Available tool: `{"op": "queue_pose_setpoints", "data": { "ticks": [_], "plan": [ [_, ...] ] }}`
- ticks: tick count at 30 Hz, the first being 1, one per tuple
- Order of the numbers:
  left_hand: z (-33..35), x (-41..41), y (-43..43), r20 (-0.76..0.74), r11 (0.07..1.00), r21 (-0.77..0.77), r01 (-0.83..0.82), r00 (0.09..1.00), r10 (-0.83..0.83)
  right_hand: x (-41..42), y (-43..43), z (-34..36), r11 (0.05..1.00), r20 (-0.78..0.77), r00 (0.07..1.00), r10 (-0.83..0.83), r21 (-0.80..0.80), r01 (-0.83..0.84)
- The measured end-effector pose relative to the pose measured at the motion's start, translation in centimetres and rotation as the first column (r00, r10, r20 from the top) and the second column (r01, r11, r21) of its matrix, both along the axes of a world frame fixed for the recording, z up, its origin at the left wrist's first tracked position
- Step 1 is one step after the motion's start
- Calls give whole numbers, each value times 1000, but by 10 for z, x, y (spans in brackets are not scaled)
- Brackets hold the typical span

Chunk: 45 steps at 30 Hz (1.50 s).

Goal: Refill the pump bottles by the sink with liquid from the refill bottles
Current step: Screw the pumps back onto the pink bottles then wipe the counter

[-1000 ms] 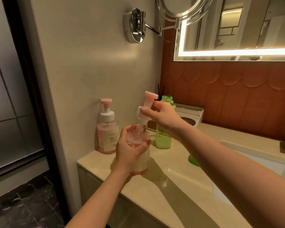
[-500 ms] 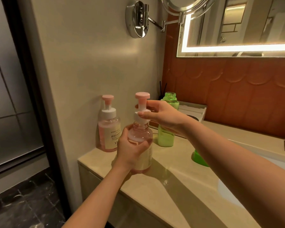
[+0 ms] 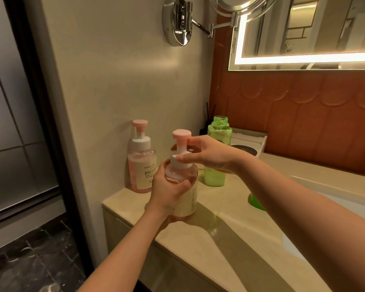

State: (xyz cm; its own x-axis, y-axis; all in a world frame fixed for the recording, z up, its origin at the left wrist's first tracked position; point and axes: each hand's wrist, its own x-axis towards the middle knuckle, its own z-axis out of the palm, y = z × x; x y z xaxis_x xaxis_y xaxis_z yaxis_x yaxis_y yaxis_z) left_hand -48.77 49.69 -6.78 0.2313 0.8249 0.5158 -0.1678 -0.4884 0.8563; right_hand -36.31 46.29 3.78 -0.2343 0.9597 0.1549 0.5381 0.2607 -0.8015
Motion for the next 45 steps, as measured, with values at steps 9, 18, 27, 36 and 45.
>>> {"op": "queue_pose_setpoints", "data": {
  "ticks": [9,18,27,36,45],
  "plan": [
    [-8,2,11,-17,999,10,-50,999,50,-30,8,-20,979,-17,988,-155,128,156],
    [-3,1,6,-27,1000,1,4,1000,-4,0,-7,-23,993,-228,974,0,-116,-27],
    [-2,1,6,-16,1000,7,2,1000,-2,-17,5,-20,976,-79,979,-187,99,195],
    [-6,-1,11,-46,1000,-19,-11,999,10,-9,-2,-27,995,-290,956,34,-79,-59],
    [-6,-1,9,-49,1000,-17,23,999,-24,-8,-1,-19,956,-81,973,-217,185,229]
  ]
}}
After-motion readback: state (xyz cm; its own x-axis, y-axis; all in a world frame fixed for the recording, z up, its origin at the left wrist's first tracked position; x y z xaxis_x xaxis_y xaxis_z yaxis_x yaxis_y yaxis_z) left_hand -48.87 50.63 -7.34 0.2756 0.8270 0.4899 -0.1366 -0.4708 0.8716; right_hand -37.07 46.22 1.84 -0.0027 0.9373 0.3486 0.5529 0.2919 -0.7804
